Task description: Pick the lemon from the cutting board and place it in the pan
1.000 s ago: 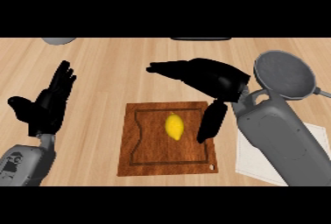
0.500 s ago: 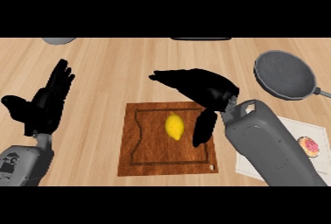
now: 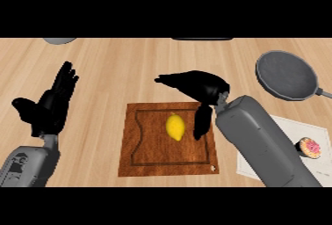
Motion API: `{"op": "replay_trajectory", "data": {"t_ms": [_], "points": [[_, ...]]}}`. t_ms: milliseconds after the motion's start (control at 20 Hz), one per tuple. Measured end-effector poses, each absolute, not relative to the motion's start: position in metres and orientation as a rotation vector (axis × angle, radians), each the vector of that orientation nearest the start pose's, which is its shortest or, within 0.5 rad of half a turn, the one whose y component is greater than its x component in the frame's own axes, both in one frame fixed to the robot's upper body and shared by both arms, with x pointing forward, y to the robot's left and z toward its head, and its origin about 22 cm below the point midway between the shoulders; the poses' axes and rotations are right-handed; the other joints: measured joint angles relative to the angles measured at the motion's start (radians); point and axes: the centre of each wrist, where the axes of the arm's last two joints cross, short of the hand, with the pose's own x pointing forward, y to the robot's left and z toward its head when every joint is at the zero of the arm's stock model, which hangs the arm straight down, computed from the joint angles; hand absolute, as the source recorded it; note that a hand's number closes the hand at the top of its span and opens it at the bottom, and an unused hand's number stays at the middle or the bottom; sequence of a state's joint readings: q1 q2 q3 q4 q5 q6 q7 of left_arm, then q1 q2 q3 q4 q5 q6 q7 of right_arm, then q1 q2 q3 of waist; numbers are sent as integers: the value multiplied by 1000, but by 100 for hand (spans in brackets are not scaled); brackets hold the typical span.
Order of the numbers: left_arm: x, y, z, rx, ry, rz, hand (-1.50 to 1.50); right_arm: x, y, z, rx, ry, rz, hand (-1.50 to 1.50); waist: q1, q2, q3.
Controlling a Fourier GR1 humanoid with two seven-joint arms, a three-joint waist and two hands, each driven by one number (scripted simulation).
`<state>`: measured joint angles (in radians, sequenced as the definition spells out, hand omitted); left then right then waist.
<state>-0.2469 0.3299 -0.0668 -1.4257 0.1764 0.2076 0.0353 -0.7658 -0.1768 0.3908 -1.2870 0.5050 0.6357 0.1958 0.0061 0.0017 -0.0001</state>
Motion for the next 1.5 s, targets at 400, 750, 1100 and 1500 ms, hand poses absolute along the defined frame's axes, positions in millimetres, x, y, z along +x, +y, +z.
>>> {"op": "replay_trajectory", "data": {"t_ms": [400,750,1100,1500], "points": [[296,274,47,201,-1620,-54,0,349,-80,116,-147,-1307,1706,-150,0,-1,0],[296,276,49,200,-1620,-54,0,345,-67,95,-243,-1231,1801,-150,1,-2,0],[295,272,47,198,-1620,-52,0,348,-59,86,-332,-1141,1882,-150,-1,-1,0],[297,279,49,193,-1617,-60,0,349,-49,66,-336,-1094,1913,-150,0,-1,0]]}}
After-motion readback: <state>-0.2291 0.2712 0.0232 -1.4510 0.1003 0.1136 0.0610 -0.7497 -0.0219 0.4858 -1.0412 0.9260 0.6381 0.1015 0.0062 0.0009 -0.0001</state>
